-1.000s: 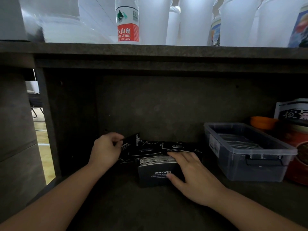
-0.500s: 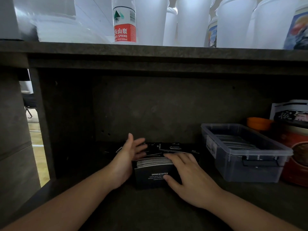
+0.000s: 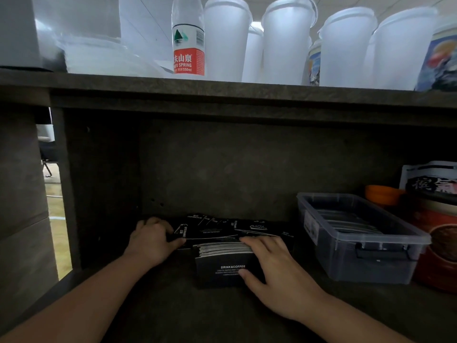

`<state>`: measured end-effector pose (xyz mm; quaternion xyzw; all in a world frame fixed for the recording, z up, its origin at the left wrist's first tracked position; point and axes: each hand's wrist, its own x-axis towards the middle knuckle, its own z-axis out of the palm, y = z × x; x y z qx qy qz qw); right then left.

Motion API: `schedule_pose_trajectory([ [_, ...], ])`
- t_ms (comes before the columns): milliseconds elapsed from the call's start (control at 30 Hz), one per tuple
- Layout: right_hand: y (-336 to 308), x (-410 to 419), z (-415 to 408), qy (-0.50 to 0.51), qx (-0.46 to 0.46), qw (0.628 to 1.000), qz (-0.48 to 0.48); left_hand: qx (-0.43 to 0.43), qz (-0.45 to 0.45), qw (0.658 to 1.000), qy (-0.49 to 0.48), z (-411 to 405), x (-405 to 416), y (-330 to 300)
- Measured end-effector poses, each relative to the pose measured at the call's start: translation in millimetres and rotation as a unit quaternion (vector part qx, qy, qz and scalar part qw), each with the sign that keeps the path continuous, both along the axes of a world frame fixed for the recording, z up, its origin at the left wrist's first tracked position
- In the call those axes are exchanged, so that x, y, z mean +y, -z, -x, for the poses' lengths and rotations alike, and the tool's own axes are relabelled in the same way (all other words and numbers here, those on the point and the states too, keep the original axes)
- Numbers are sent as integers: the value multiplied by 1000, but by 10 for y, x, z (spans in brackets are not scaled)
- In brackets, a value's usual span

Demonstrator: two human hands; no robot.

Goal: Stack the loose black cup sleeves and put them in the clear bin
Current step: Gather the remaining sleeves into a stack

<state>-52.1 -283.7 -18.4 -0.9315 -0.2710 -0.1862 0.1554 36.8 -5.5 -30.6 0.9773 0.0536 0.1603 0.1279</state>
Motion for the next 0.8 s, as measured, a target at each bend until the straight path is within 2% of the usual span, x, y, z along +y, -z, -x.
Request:
schedule_pose_trajectory([
  [100, 2, 3, 0, -1, -1, 1000, -1, -30, -7, 999, 41, 12, -35, 19],
  [200, 10, 8, -9, -2, -2, 1000, -1, 24, -52, 990, 131, 45, -98, 38],
  [267, 13, 9, -14, -2, -3, 1000, -1, 31, -14, 984, 174, 51, -103, 8],
  [333, 10, 6, -21, -1, -3, 1000, -1, 2, 6, 979, 204, 55, -85, -40],
  [467, 11, -1, -22, -2, 0, 1000, -3, -27, -131, 960, 245, 29, -4, -61],
  [533, 5, 2, -14, -3, 5, 1000, -8, -79, -151, 955, 243, 29, 24, -97],
  [633, -16, 12, 13, -5, 30, 999, -38, -207, -55, 951, 222, 80, 0, -179],
  [667, -22, 15, 20, -3, 39, 998, -47, -207, 13, 949, 237, 110, -20, -207],
  [733, -28, 17, 29, 2, 45, 997, -56, -106, 195, 928, 298, 209, -63, -267],
  [800, -19, 16, 22, 1, 29, 998, -46, 28, 330, 878, 346, 339, -118, -327],
])
